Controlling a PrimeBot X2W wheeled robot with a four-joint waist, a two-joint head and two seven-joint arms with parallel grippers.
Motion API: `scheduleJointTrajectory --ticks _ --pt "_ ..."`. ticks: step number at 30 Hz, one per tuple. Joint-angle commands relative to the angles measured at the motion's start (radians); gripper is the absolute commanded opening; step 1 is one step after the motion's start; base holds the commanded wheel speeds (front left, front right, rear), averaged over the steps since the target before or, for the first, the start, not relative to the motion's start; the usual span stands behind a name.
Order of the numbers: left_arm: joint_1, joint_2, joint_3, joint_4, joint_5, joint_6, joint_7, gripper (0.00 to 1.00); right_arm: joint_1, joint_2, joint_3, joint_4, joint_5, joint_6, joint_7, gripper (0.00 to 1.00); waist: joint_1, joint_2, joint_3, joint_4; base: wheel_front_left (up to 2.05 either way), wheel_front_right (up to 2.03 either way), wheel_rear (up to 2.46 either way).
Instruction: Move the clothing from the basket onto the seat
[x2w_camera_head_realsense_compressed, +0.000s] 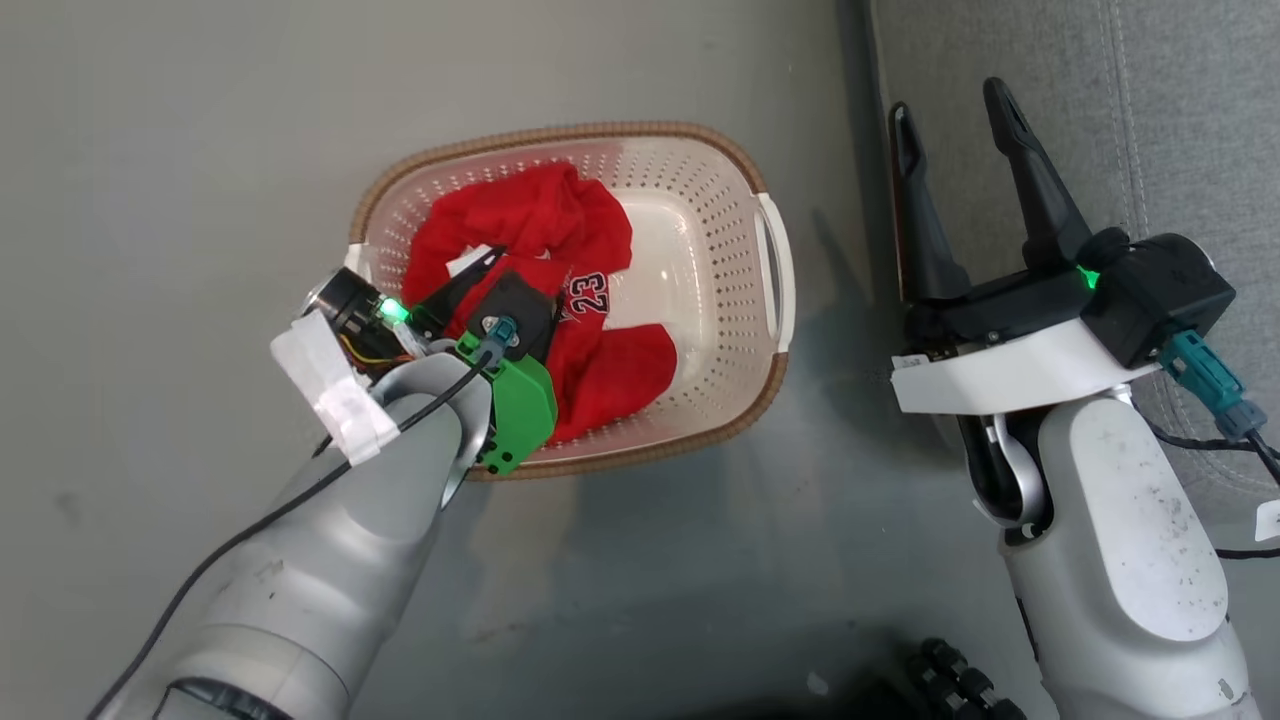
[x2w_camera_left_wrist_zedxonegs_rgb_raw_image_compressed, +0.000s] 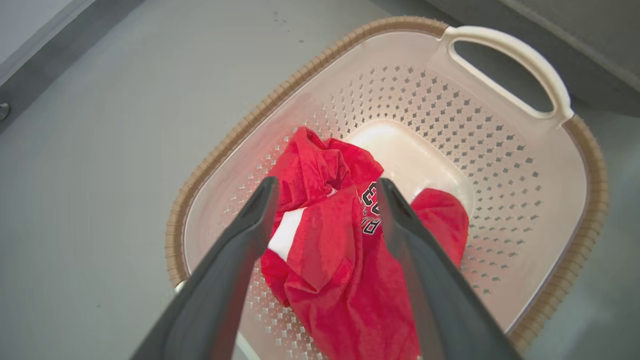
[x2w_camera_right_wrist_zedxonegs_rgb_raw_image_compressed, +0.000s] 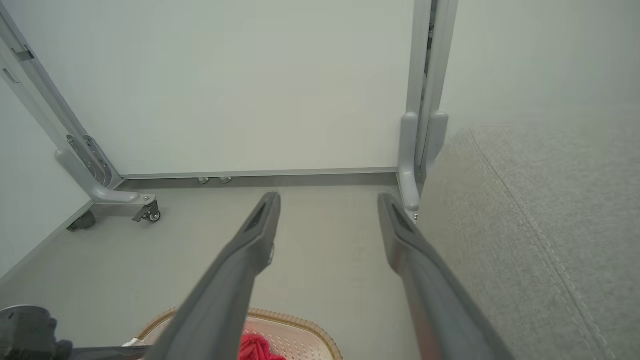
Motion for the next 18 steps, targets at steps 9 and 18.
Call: scheduleJointTrajectory --ticks 9,18 --pt "-0.137 0.034 -0.055 0.152 0.063 0.043 0.048 1.0 -0.054 -0.001 0.038 0.025 0.05 0.0 -0.022 1.0 -0.0002 -0.0001 0.185 -0.127 0.0 0.0 0.0" --pt "-0.198 0.067 -0.103 0.194 0.098 0.07 0.139 1.0 -0.068 -0.001 0.053 0.005 0.08 0.0 -0.022 1.0 -0.0002 -0.0001 0.237 -0.147 0.0 0.0 0.0"
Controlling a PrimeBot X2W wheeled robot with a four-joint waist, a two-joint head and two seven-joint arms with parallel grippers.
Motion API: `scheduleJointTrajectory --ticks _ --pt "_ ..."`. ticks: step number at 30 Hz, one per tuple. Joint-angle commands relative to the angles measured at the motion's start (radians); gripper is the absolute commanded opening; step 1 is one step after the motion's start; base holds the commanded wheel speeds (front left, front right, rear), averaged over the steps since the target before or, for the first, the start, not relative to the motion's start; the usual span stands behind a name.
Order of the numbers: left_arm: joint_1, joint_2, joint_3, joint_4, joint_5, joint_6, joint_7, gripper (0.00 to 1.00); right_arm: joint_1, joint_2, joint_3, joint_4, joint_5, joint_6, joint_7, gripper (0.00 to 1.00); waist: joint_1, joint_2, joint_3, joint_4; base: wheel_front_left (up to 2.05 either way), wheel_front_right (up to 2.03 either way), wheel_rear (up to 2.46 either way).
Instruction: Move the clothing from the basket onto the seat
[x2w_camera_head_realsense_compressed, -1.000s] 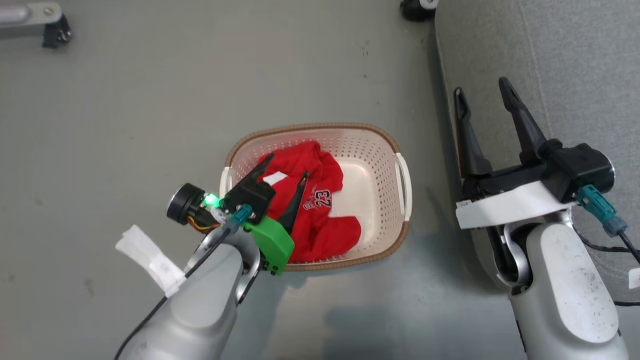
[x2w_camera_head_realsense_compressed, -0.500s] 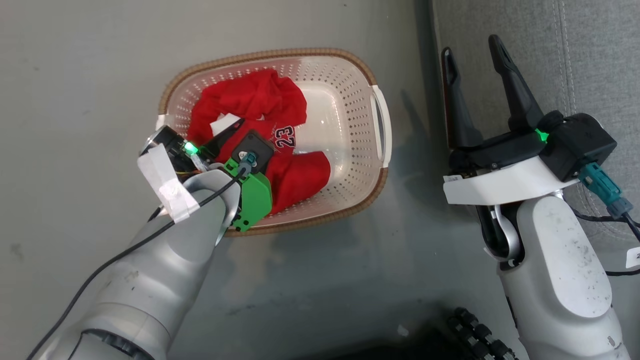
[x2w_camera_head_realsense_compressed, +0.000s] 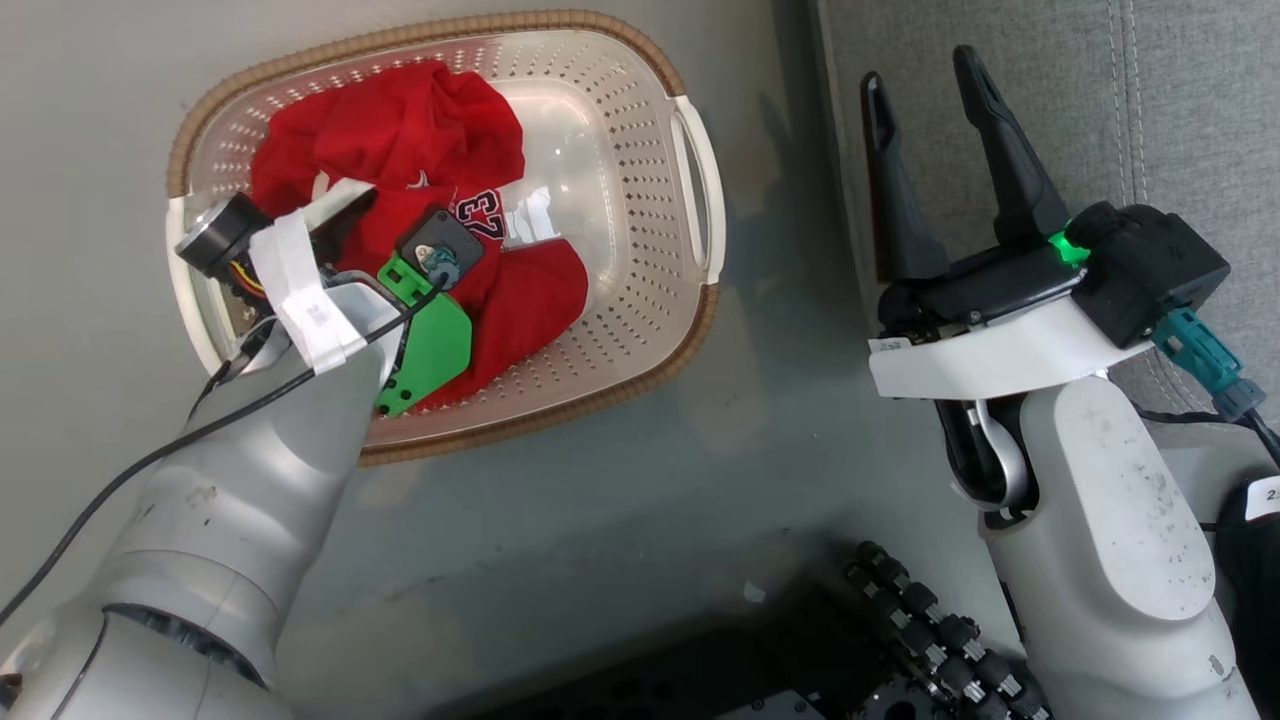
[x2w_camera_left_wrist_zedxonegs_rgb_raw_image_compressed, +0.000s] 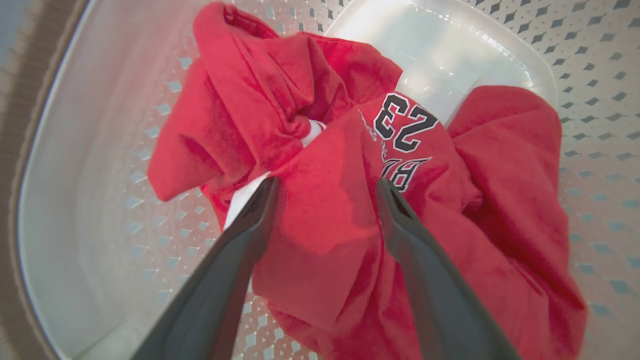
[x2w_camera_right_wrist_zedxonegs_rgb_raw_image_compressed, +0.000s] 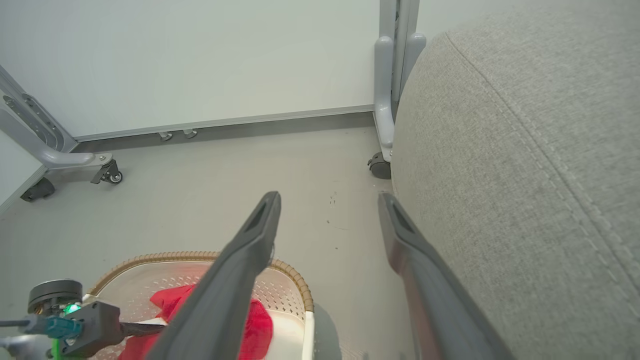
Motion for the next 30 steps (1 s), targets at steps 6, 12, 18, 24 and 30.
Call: scheduleJointTrajectory --ticks 6,12,18,24,30 --pt "-0.048 0.033 -0.036 0.014 0.032 0.005 0.071 1.0 -0.022 -0.001 0.01 -0.018 0.016 0.0 -0.005 1.0 -0.0001 0.0 0.054 -0.033 0.0 0.0 0.0" --pt "-0.063 0.037 -0.05 0.016 0.024 0.0 0.125 0.77 -0.024 -0.001 0.011 -0.03 0.015 0.0 -0.005 1.0 -0.0001 0.0 0.072 -0.04 0.0 0.0 0.0" --pt "-0.07 0.041 -0.069 0.018 0.028 0.003 0.157 0.0 -0.029 -0.001 0.006 -0.034 0.01 0.0 -0.005 1.0 -0.0001 0.0 0.082 -0.04 0.0 0.0 0.0" --pt "-0.068 0.038 -0.078 0.018 0.016 0.0 0.14 0.0 -0.03 -0.001 -0.001 -0.03 0.002 0.0 -0.005 1.0 -0.0001 0.0 0.073 -0.03 0.0 0.0 0.0" --pt "-0.035 0.015 -0.037 0.007 -0.046 -0.002 0.039 0.0 -0.008 -0.001 -0.01 -0.018 -0.012 0.0 -0.005 1.0 -0.0001 0.0 0.029 -0.008 0.0 0.0 0.0"
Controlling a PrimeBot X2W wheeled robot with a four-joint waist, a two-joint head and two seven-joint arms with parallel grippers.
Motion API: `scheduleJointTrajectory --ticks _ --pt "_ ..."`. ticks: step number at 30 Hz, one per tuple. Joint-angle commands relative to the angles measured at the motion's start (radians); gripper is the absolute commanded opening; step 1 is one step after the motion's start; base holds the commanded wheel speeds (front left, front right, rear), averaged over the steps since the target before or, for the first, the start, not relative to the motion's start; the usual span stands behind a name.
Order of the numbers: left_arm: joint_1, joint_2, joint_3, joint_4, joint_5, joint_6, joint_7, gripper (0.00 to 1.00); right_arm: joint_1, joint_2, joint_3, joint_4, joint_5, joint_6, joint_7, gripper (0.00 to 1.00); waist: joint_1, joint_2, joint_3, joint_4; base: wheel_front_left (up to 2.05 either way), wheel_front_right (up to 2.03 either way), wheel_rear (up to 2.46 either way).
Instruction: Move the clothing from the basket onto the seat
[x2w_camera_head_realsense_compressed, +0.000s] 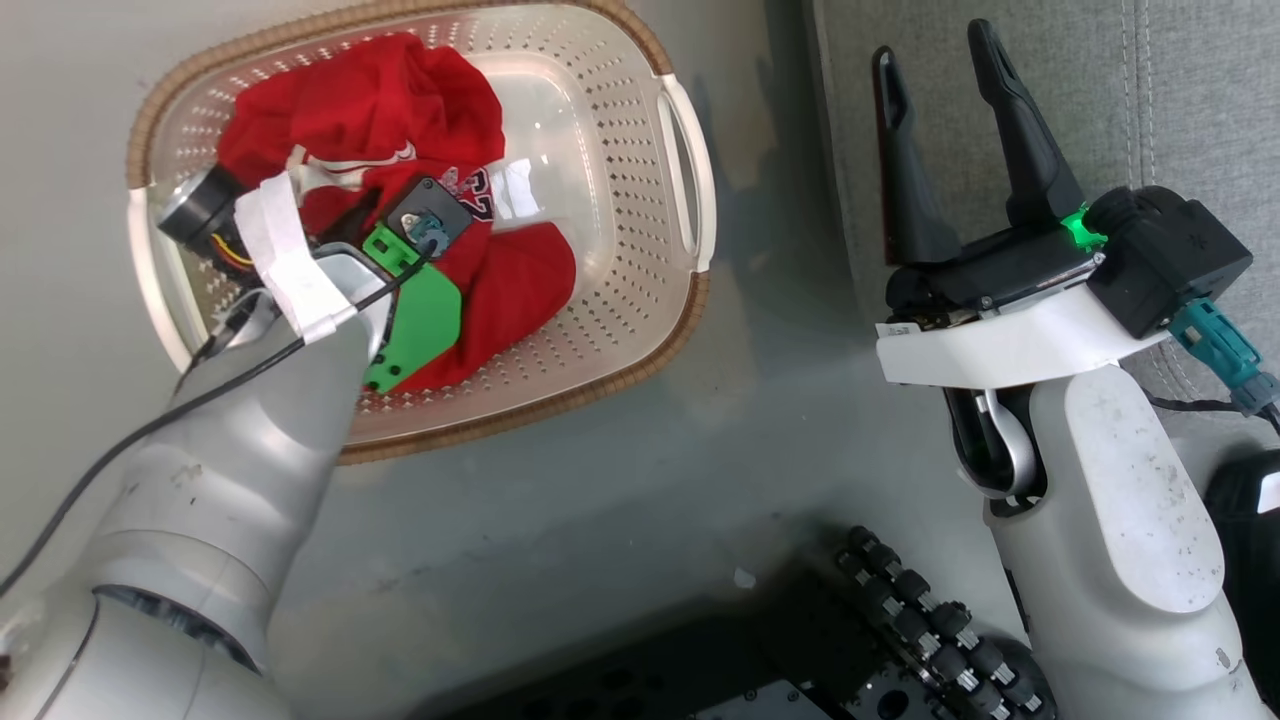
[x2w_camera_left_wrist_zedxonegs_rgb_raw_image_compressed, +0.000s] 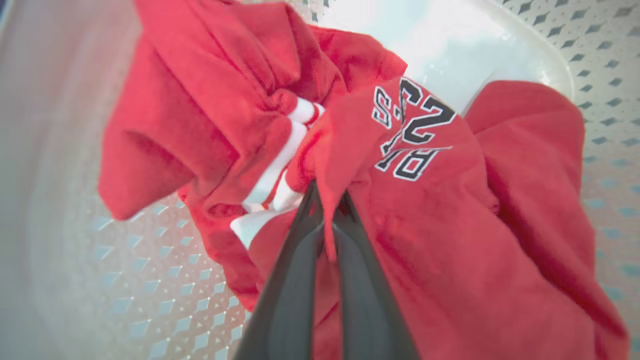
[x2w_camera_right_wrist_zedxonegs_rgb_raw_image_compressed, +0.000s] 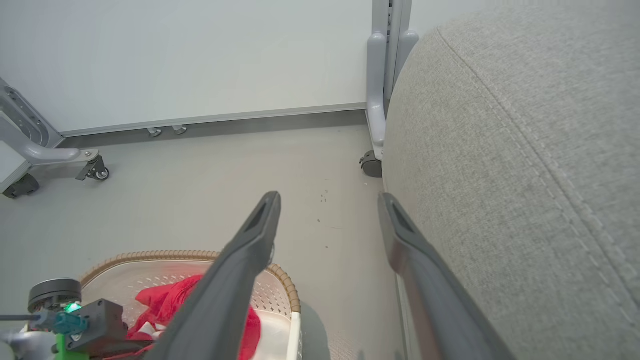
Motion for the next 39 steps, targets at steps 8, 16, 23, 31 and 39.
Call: scheduleJointTrajectory --ticks 8,16,23,31,39 --pt "0.064 -0.029 0.075 -0.022 -0.109 -0.01 -0.151 0.0 0.041 -0.002 -0.022 0.017 -0.029 0.0 -0.004 1.0 -0.0001 0.0 -0.116 0.051 0.0 0.0 0.0" --pt "0.141 -0.049 0.134 -0.097 -0.2 -0.01 -0.225 0.0 0.084 -0.002 -0.044 0.042 -0.054 0.0 -0.004 1.0 -0.0001 0.0 -0.238 0.095 0.0 0.0 0.0" --pt "0.238 -0.034 0.2 -0.28 -0.258 0.014 -0.231 0.0 0.127 -0.002 -0.062 0.067 -0.075 0.0 0.002 1.0 -0.0001 0.0 -0.343 0.132 0.0 0.0 0.0" --pt "0.383 0.012 0.273 -0.555 -0.279 0.042 -0.23 0.0 0.186 -0.003 -0.083 0.068 -0.084 0.0 0.032 1.0 -0.0001 0.0 -0.461 0.162 0.0 0.0 0.0" --pt "0.493 0.042 0.327 -0.808 -0.28 0.054 -0.231 0.0 0.238 -0.002 -0.094 0.052 -0.094 0.0 0.065 1.0 -0.0001 0.0 -0.56 0.187 0.0 0.0 0.0"
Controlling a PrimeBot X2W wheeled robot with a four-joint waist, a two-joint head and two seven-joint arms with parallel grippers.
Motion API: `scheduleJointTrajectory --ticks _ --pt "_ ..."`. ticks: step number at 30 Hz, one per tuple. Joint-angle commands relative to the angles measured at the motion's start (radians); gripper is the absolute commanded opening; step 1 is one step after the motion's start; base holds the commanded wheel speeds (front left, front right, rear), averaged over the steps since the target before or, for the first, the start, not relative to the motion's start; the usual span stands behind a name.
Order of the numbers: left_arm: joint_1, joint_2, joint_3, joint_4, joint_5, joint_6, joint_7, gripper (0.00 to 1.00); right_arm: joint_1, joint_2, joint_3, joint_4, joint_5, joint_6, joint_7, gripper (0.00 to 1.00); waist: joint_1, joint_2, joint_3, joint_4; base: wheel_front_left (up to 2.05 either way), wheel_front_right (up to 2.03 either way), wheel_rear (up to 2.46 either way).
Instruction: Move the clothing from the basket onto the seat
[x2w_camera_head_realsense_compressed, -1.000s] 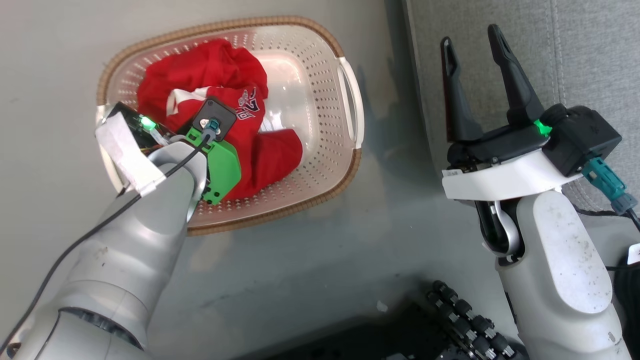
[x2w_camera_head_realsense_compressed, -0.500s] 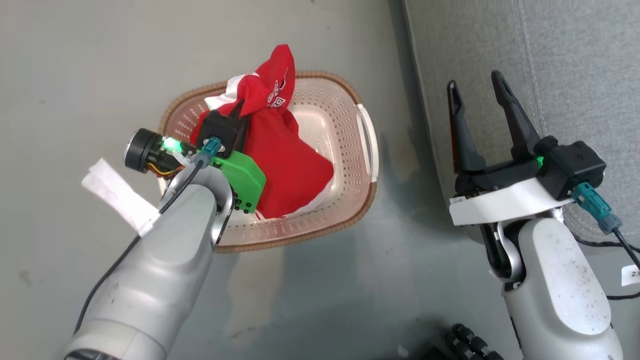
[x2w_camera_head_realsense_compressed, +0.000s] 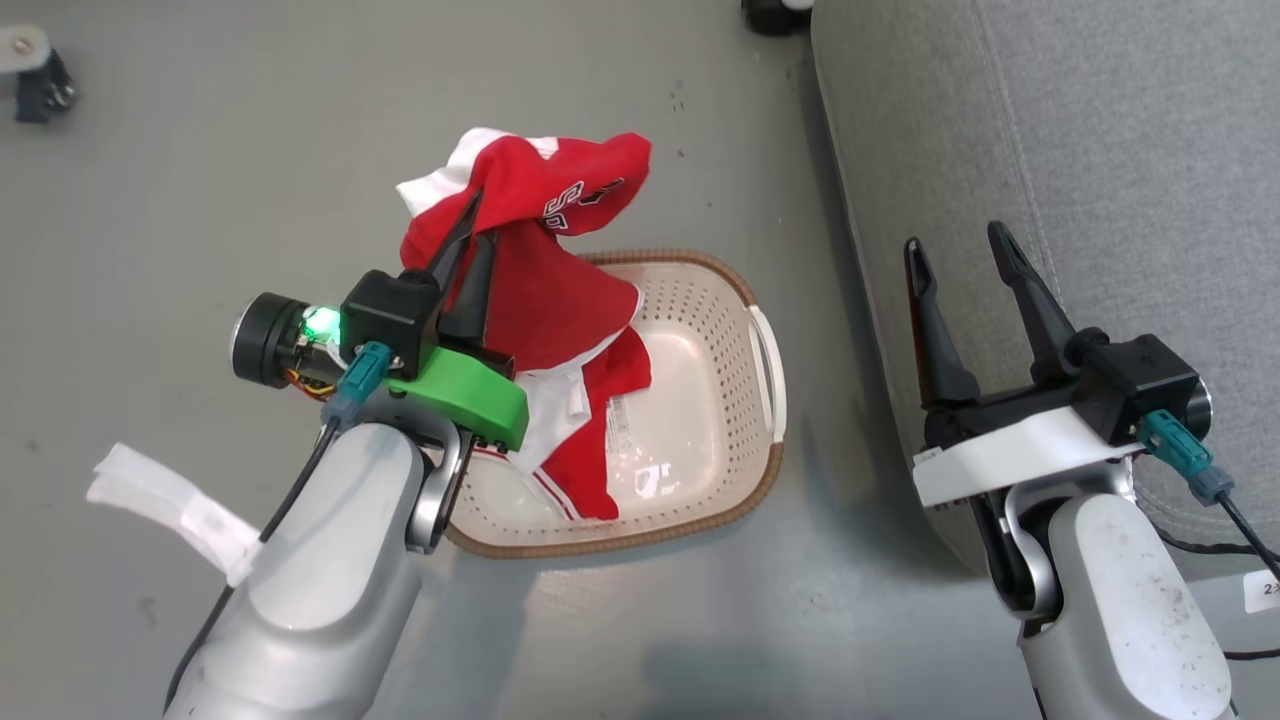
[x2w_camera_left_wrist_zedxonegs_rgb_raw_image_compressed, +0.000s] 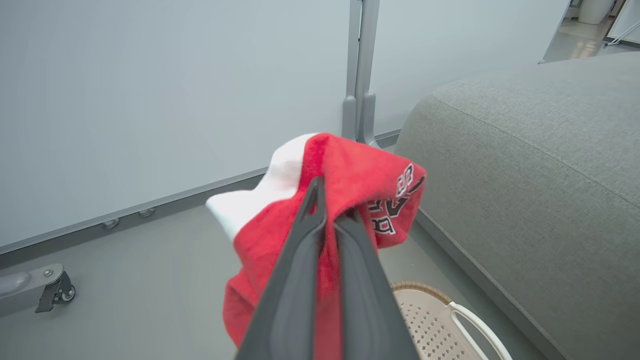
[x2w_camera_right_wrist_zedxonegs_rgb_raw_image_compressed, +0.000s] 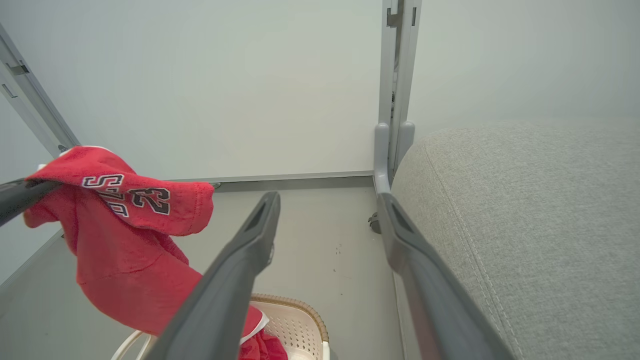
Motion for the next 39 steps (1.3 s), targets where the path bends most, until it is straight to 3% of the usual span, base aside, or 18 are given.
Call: scheduleJointTrajectory --ticks 1,10,19,39 --pt "0.03 0.006 0.012 -0.039 -0.001 0.005 -0.001 0.0 0.021 -0.003 -0.001 -0.006 -0.009 0.0 0.005 1.0 0.0001 0.0 -0.072 0.033 0.0 0.0 0.0" --pt "0.132 -0.004 0.08 -0.288 -0.008 0.006 -0.001 0.0 0.077 -0.003 0.004 -0.027 -0.019 0.0 0.047 1.0 0.0001 0.0 -0.169 0.058 0.0 0.0 0.0" --pt "0.264 -0.026 0.15 -0.475 -0.027 -0.026 -0.001 0.0 0.137 -0.003 0.02 -0.058 -0.022 0.0 0.086 1.0 0.0001 0.0 -0.257 0.073 0.0 0.0 0.0" --pt "0.483 -0.01 0.133 -0.574 -0.031 -0.014 0.015 0.0 0.26 -0.003 0.057 -0.109 0.014 0.0 0.146 1.0 0.0001 0.0 -0.391 0.078 0.0 0.0 0.0"
